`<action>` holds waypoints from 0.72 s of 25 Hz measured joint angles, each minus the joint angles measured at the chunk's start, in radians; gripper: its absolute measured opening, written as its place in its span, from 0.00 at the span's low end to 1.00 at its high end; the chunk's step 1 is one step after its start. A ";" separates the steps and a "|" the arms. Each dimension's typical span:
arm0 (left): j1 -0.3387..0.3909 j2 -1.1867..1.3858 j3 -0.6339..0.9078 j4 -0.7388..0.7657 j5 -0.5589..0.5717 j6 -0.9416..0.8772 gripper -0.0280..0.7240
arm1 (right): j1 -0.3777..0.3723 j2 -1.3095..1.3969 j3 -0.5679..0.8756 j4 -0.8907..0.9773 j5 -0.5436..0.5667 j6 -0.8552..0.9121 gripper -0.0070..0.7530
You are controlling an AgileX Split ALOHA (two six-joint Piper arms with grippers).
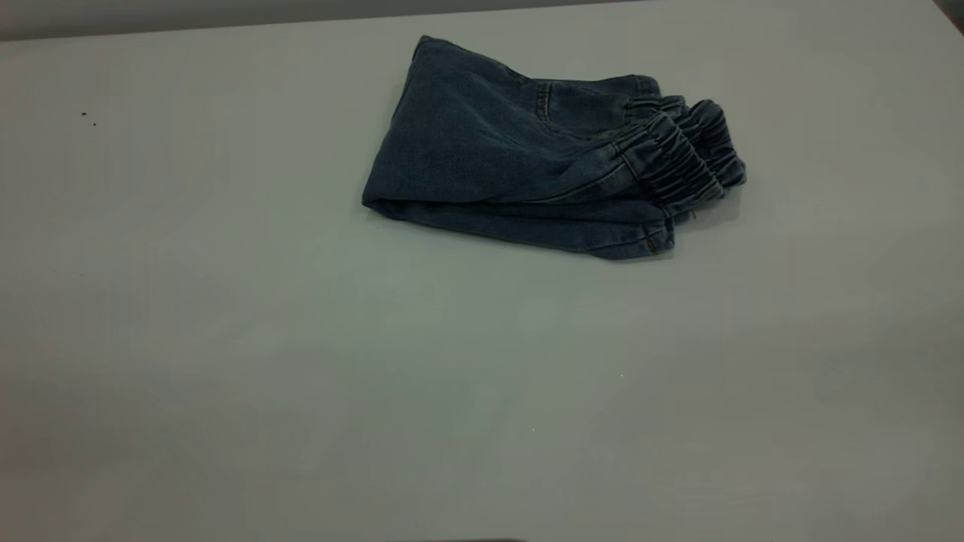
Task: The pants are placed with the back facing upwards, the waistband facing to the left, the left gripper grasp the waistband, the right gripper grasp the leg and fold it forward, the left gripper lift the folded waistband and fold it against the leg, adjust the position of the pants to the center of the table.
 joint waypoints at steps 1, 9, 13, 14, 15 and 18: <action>0.000 -0.010 0.000 0.000 0.002 0.000 0.73 | 0.000 0.000 0.000 0.000 0.000 0.000 0.63; 0.065 -0.051 0.000 -0.002 0.002 0.000 0.73 | -0.118 -0.091 0.000 0.015 0.001 -0.001 0.63; 0.163 -0.097 0.000 -0.002 0.003 0.000 0.73 | -0.282 -0.197 0.000 0.017 0.004 -0.001 0.63; 0.182 -0.109 0.000 -0.002 0.003 0.000 0.73 | -0.312 -0.230 0.000 0.017 0.005 -0.001 0.63; 0.195 -0.127 0.000 -0.002 0.004 0.000 0.73 | -0.330 -0.262 0.000 0.018 0.006 -0.001 0.63; 0.213 -0.181 0.000 -0.002 0.007 0.000 0.73 | -0.351 -0.335 0.000 0.021 0.011 -0.001 0.63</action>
